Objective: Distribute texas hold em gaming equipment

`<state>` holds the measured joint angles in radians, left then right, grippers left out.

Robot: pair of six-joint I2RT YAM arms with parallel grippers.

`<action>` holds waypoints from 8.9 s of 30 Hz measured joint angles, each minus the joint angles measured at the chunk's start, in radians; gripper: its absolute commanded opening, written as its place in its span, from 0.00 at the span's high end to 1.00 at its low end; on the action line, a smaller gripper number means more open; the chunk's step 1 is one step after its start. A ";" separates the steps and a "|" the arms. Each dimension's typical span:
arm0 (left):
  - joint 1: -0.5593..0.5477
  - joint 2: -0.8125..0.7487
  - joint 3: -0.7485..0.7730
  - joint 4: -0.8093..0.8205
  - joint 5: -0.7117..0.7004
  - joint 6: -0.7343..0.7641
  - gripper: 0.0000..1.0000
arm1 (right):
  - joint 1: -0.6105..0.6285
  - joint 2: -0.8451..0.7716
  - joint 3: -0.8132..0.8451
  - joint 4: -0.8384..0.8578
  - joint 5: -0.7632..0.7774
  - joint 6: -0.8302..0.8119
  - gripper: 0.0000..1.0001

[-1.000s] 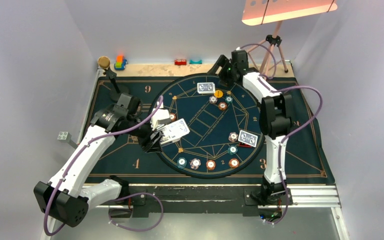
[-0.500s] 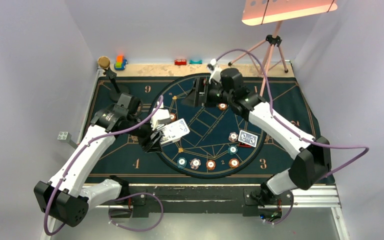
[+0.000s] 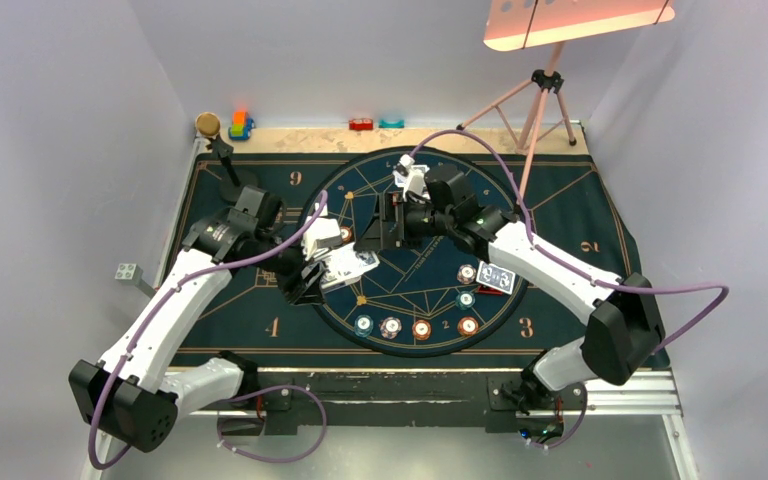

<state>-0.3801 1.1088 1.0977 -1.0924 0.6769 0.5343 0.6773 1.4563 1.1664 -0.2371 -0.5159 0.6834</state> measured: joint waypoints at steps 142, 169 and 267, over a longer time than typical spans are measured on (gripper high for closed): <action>0.000 -0.006 0.000 -0.002 -0.008 0.009 0.91 | -0.835 -0.474 -0.652 -0.116 0.341 0.232 0.34; 0.000 0.008 0.000 -0.001 0.000 0.009 0.91 | 0.010 -0.065 0.057 -0.132 0.092 0.023 0.05; 0.000 -0.046 -0.018 -0.033 -0.008 0.020 0.91 | 0.079 0.647 0.632 -0.748 1.355 -0.257 1.00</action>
<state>-0.3801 1.0626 1.0801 -1.1255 0.6693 0.5541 0.7559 2.1029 1.7985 -0.9855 0.8387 0.4263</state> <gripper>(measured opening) 0.698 0.007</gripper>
